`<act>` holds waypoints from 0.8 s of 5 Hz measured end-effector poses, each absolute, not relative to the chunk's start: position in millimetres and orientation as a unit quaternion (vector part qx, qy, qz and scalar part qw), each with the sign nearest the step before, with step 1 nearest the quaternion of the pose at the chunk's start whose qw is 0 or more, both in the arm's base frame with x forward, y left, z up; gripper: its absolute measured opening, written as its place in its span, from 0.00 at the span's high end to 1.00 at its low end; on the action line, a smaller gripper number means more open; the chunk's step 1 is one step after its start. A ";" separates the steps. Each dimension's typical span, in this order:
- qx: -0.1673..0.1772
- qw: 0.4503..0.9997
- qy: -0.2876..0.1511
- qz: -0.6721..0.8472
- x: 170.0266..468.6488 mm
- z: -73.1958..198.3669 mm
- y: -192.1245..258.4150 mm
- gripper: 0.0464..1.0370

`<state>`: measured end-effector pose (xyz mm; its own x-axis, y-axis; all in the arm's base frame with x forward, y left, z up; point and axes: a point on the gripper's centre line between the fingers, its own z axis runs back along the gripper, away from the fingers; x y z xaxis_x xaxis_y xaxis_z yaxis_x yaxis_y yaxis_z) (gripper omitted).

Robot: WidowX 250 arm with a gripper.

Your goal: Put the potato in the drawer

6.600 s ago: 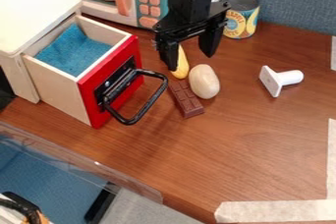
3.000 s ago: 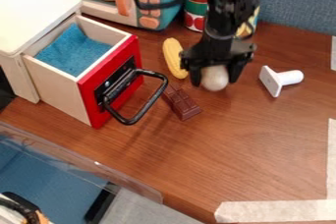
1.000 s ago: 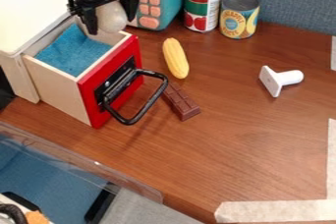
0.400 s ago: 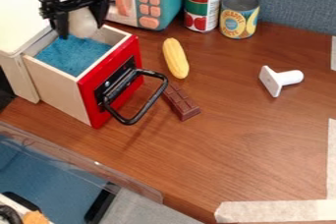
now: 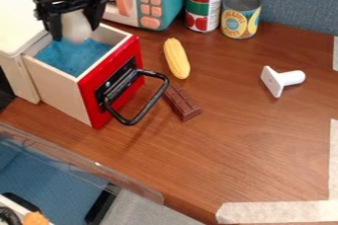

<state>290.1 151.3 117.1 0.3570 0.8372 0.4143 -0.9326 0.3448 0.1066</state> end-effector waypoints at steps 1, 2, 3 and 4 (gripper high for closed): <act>0.182 0.809 -0.141 0.540 286.6 118.7 154.5 0.03; 0.171 0.821 -0.124 0.531 284.7 116.9 148.8 0.04; 0.126 0.833 -0.113 0.527 282.6 126.6 148.2 0.04; 0.077 0.849 -0.090 0.514 284.1 124.3 137.6 0.04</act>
